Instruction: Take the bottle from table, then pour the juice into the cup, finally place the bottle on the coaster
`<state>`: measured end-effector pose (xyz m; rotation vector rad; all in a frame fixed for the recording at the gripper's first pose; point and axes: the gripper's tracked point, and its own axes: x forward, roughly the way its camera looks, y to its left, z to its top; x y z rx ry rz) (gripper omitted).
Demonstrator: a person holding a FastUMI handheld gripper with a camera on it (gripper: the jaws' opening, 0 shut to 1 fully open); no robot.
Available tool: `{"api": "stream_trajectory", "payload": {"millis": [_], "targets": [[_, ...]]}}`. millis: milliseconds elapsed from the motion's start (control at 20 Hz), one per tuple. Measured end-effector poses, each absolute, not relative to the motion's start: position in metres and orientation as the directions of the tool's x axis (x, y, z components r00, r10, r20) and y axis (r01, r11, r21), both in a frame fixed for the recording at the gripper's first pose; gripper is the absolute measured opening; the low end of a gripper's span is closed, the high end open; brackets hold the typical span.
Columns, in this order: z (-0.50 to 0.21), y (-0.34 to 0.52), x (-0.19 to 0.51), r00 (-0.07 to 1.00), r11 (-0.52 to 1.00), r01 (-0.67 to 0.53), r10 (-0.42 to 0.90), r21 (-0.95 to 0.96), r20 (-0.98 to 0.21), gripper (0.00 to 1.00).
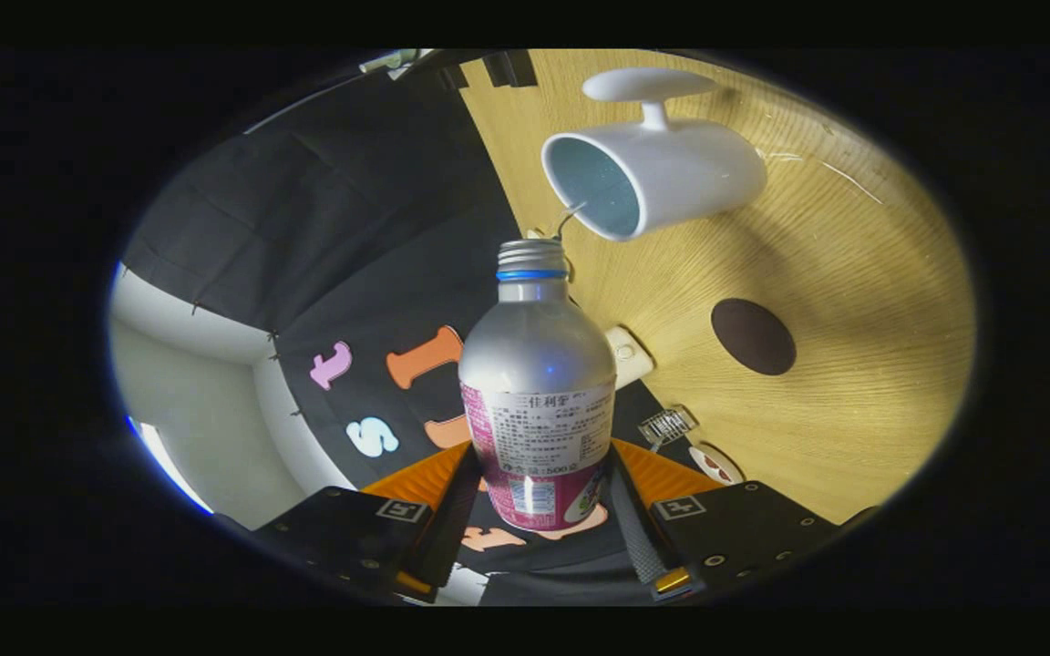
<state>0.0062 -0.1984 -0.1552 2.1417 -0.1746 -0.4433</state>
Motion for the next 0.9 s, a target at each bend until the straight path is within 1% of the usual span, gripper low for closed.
{"api": "stream_trajectory", "payload": {"millis": [300, 900], "targets": [[-0.154, -0.208, 0.003, 0.917, -0.609, 0.014, -0.308, 0.793, -0.253, 0.75], [-0.136, -0.222, 0.006, 0.913, -0.653, -0.057, -0.341, 0.756, -0.226, 0.75]]}}
